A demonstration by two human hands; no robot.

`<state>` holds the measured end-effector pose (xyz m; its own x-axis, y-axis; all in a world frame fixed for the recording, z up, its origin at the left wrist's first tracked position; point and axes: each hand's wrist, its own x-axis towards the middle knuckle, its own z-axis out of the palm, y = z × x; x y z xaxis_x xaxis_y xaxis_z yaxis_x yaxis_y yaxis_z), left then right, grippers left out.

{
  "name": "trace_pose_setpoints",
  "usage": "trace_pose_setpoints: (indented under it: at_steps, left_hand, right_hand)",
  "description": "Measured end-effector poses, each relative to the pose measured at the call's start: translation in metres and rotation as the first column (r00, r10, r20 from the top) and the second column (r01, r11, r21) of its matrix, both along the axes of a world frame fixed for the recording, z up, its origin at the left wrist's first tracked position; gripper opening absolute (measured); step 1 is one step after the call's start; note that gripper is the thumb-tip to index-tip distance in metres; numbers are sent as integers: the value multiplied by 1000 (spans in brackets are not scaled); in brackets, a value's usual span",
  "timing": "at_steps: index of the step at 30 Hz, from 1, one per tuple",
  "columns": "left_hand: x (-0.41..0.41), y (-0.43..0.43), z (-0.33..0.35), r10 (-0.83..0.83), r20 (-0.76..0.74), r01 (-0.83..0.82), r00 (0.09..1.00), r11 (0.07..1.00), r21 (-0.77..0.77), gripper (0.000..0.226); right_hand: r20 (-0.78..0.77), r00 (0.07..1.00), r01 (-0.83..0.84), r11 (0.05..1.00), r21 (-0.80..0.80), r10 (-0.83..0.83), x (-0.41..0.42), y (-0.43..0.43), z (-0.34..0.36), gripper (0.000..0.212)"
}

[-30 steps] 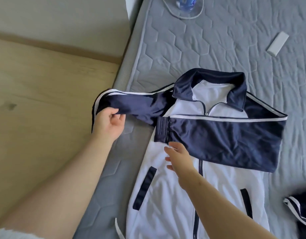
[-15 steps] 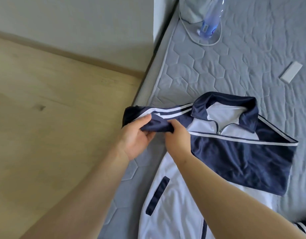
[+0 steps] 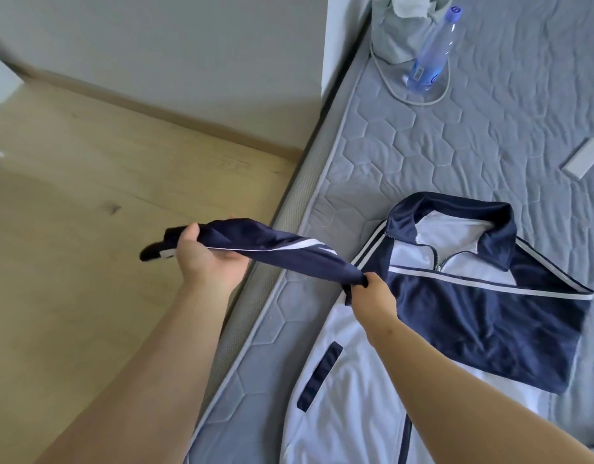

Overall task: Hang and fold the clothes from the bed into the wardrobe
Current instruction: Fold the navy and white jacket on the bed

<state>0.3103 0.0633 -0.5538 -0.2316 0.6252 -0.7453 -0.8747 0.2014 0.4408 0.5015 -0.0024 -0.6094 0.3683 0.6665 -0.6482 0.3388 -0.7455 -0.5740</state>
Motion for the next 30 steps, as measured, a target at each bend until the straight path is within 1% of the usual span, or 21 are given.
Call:
trace_pose_setpoints:
  at_steps: [1,2,3,4,5,6,7,9,11,12,13,15,16,17,19,21,23,26,27,29,30]
  left_hand:
    - [1,0,3,-19,-42,19,999,1000,5,18]
    - [4,-1,5,-49,-83,50,995,999,16,18]
    - [9,-2,9,-82,-111,86,990,996,31,18]
    - [14,-4,13,-116,-122,122,986,991,46,20]
    - [20,-6,17,-151,-128,159,980,986,52,23]
    - [26,-9,21,-183,-130,191,974,980,48,23]
    - [31,-12,25,-214,-126,220,969,975,39,20]
    - [40,-18,32,-270,-117,275,956,961,31,16]
    - [43,-22,39,-303,-155,316,940,947,64,13]
    - [42,-23,42,-295,-159,313,942,944,103,12]
    - [40,-24,45,-279,-137,299,950,942,155,12]
    - [34,-23,50,-263,-37,264,964,933,243,15]
    - [31,-23,52,-281,-8,270,960,915,300,17]
    - [29,-24,55,-322,-21,308,946,882,358,18]
    - [29,-25,59,-389,-90,388,917,817,427,21]
    - [30,-25,61,-398,-59,382,916,814,438,28]
    - [31,-25,64,-392,-50,373,918,816,442,40]
    - [37,-26,70,-404,7,363,915,830,425,68]
    - [40,-27,75,-427,41,369,903,822,435,74]
    - [48,-29,82,-490,89,404,867,797,449,77]
    - [53,-30,85,-532,72,452,844,776,441,73]
  right_hand:
    - [77,994,-72,997,-4,72,-3,-2,2,36]
    - [169,974,-155,987,31,148,-9,-4,7,49]
    - [244,945,-249,962,116,215,-16,-4,14,61]
    - [301,913,-349,910,221,277,-25,-3,21,68]
    - [340,878,-440,846,301,336,-33,-1,28,70]
    - [356,854,-498,795,347,379,-40,3,36,68]
    - [342,854,-506,776,375,392,-44,8,41,61]
    - [218,912,-409,815,410,348,-46,16,49,38]
    - [-14,954,-269,875,403,300,-43,18,57,20]
    - [-126,954,-210,905,370,273,-42,16,62,18]
    - [-223,952,-128,936,328,208,-40,15,67,20]
    - [-370,929,95,979,179,-22,-36,13,75,23]
    - [-406,905,181,978,100,-126,-33,12,78,22]
    - [-419,889,220,975,35,-185,-29,13,80,20]
    - [-434,870,245,969,-33,-234,-25,16,84,18]
    - [-439,854,286,957,-51,-279,-21,18,87,20]
    - [-459,834,303,950,-80,-305,-19,18,90,20]
    - [-543,767,324,937,-131,-341,-14,14,91,6]
    - [-578,737,335,932,-140,-351,-12,11,88,5]
    - [-616,708,346,930,-126,-347,-7,9,85,7]
    - [-624,705,344,932,-112,-335,-4,8,84,7]
